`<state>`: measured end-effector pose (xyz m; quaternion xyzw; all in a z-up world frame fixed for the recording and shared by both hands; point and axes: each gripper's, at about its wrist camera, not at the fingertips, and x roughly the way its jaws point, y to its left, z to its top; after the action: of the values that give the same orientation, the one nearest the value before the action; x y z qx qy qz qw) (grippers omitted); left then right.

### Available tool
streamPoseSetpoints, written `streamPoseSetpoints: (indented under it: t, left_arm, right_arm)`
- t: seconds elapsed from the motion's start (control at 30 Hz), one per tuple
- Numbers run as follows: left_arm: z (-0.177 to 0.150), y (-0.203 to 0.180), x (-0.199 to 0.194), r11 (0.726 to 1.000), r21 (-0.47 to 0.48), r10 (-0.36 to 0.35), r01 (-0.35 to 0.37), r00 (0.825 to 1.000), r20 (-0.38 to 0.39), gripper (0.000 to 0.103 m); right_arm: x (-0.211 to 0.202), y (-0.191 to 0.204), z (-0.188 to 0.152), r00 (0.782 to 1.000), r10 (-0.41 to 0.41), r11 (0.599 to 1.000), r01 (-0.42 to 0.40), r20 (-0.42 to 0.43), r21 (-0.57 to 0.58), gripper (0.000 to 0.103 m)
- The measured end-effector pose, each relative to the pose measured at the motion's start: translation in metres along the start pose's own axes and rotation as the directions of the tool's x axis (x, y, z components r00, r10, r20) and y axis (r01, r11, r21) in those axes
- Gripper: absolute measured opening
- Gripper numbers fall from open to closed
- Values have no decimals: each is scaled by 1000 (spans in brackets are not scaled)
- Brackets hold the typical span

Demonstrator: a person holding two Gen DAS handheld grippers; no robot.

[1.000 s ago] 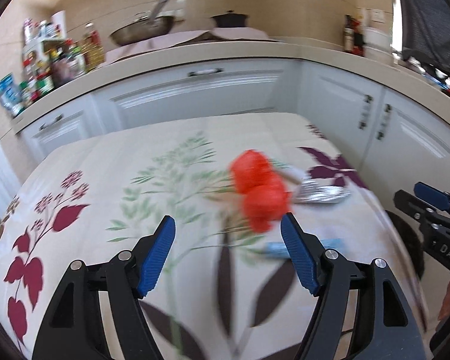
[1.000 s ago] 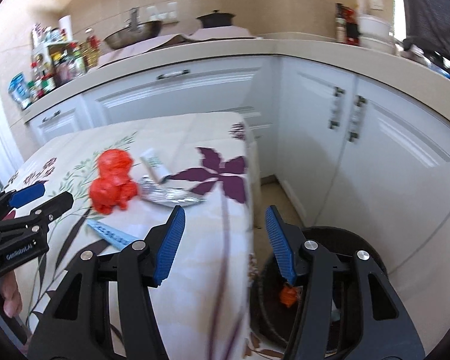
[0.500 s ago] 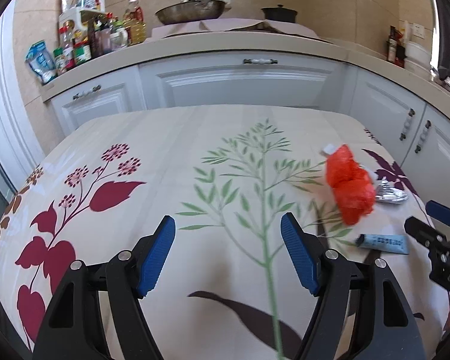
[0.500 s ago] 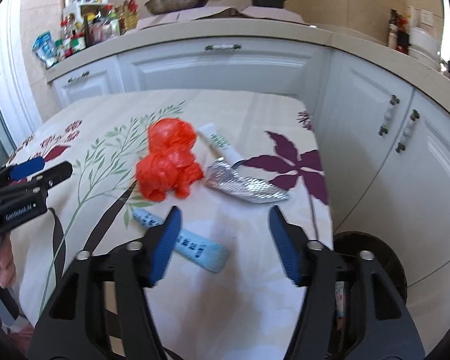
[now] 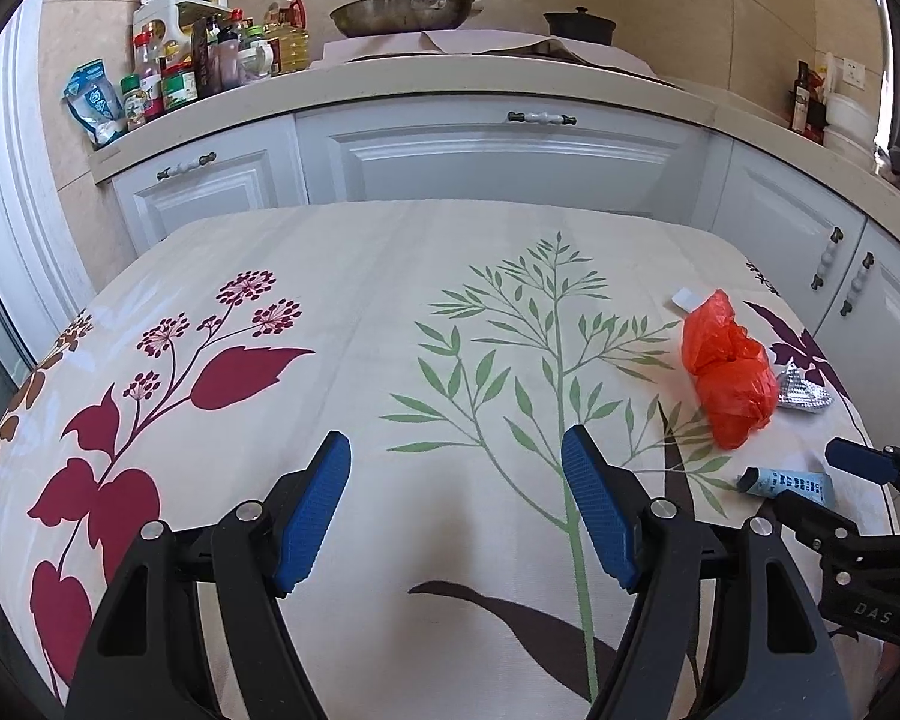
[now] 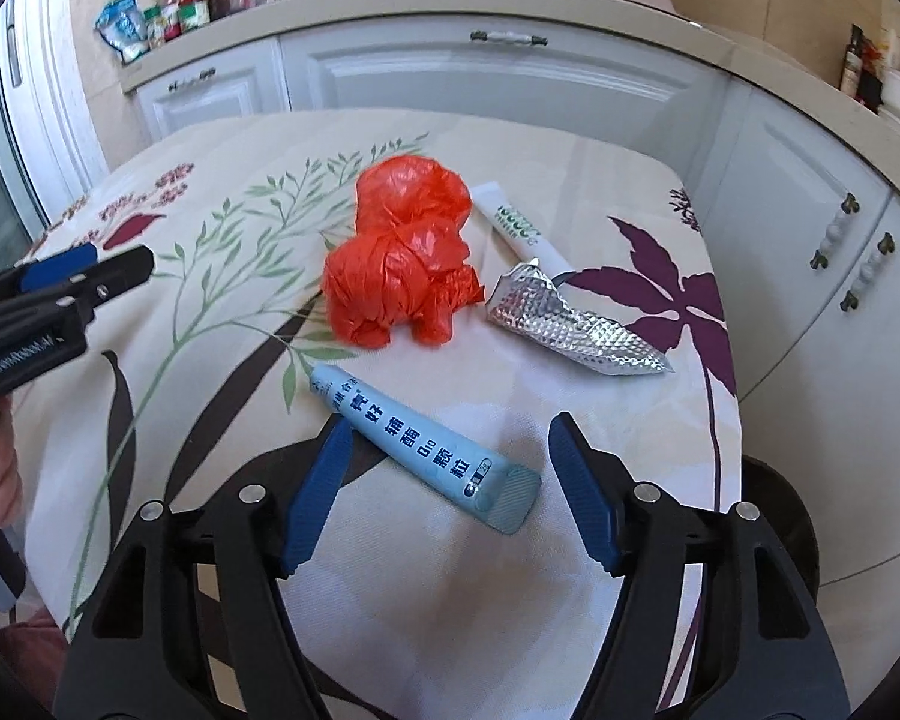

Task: Collect trash
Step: 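Grasp the blue tube with the right tool and lift it, then grasp the red plastic bags with the left tool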

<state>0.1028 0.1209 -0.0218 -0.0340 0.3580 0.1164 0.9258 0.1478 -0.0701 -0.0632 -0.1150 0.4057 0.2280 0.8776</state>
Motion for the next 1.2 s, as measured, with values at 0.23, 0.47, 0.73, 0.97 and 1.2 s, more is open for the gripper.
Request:
streamPoseSetpoints:
  t: [0.23,0.47,0.73,0.97,1.2]
  left_arm:
    - [-3,-2,1,1000,6,-4,4,1000,-11,71]
    - [-4,-6,1,1000,14,-13,13,1000,-14,71]
    - [-4,-23,0,998,40,-44,45,999,-17,71]
    - [0,-54,-2,992,80,-92,93,996,-10,71]
    - [4,-84,0,984,128,-126,127,992,-14,71]
  right_arm:
    - [3,-1,2,1000,12,1000,-12,-10,-3,42]
    - [-2,-2,-2,1000,5,1000,-5,1,1,19]
    - [-15,-14,-9,999,-3,999,2,36,45,12]
    - [-30,-37,-17,996,-31,993,21,80,115,12]
    - [-42,-70,-27,991,-78,979,54,113,197,12]
